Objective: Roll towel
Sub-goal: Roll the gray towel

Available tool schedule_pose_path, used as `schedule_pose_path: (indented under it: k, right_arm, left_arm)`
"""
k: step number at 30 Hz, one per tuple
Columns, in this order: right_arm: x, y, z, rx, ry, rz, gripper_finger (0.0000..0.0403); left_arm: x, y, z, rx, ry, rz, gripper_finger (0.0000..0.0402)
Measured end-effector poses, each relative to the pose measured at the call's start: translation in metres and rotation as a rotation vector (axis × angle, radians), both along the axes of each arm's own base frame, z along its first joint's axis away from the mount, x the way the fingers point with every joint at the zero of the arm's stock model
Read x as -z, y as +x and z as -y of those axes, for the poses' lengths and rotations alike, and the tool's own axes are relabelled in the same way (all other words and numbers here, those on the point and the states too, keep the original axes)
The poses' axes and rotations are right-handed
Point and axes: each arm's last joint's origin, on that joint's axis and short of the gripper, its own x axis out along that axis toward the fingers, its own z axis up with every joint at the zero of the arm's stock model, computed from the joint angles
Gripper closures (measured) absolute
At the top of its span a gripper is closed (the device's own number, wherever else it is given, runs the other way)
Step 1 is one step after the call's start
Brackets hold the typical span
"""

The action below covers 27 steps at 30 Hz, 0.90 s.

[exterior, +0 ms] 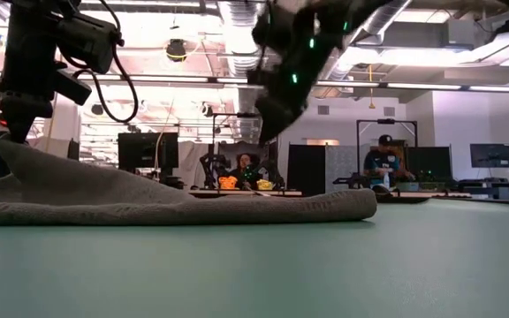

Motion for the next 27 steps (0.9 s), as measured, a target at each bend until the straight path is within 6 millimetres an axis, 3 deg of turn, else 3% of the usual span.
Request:
schedule_pose_path:
  k: [3, 8, 15, 20, 27]
  right_arm:
    - [0.013, 0.005, 0.020, -0.276, -0.021, -0.057, 0.0191]
    - [0.011, 0.019, 0.047, -0.447, -0.095, 0.005, 0.0192]
    - [0.035, 0.041, 0.078, -0.481, -0.059, -0.042, 0.0192]
    - [0.046, 0.044, 0.093, -0.468, 0.095, -0.189, 0.0192]
    - [0.032, 0.045, 0.105, -0.492, 0.091, -0.180, 0.0192]
  left_arm:
    - [0.000, 0.000, 0.000, 0.000, -0.001, -0.001, 0.0401]
    - [0.000, 0.000, 0.000, 0.000, -0.001, -0.001, 0.0401]
    - [0.000, 0.000, 0.000, 0.000, 0.000, -0.001, 0.0401]
    - [0.000, 0.000, 0.000, 0.002, 0.000, -0.002, 0.0401]
    - [0.000, 0.000, 0.000, 0.002, 0.000, -0.001, 0.0401]
